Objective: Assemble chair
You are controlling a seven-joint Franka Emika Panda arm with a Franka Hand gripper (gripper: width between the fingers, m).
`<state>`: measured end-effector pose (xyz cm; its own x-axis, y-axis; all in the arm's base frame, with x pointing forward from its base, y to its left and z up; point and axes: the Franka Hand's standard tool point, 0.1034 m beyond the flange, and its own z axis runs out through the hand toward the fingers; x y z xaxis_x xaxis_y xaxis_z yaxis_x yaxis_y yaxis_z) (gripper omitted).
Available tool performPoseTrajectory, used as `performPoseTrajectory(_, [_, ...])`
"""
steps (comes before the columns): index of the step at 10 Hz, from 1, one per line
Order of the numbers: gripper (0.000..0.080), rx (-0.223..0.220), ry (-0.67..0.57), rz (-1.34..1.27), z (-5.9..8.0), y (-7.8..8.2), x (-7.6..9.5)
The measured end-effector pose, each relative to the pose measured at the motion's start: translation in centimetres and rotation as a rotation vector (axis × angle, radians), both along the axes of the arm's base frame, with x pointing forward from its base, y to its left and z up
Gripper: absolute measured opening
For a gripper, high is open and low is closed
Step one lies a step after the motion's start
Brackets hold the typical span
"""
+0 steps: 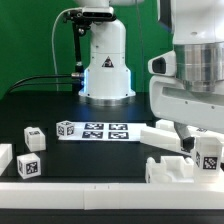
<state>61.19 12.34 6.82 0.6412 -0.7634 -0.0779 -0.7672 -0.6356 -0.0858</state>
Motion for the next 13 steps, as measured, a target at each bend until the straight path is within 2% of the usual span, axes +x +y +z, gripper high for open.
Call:
performPoseTrajectory(4, [0.0649, -0.013, -0.038, 0.324, -0.06, -0.33, 0.07])
performPoseTrajectory(5, [0.0649, -0.055, -0.054, 0.588, -0.02, -0.35, 0.06])
performPoseTrajectory(6, [0.0649, -0.066, -0.057, 0.652, -0.01, -0.11, 0.04])
performPoseTrajectory(7, [0.0649, -0.063, -0.053, 0.609, -0.05, -0.2, 0.05])
performPoseTrajectory(9, [0.0385, -0.063, -0.053, 0.606, -0.06, -0.23, 0.05])
performPoseTrajectory(10, [0.0281, -0.055, -0.048, 0.465, -0.05, -0.2, 0.13])
performPoseTrajectory(13, [0.0282, -0.057, -0.014, 0.048, 0.02, -0.1, 0.16])
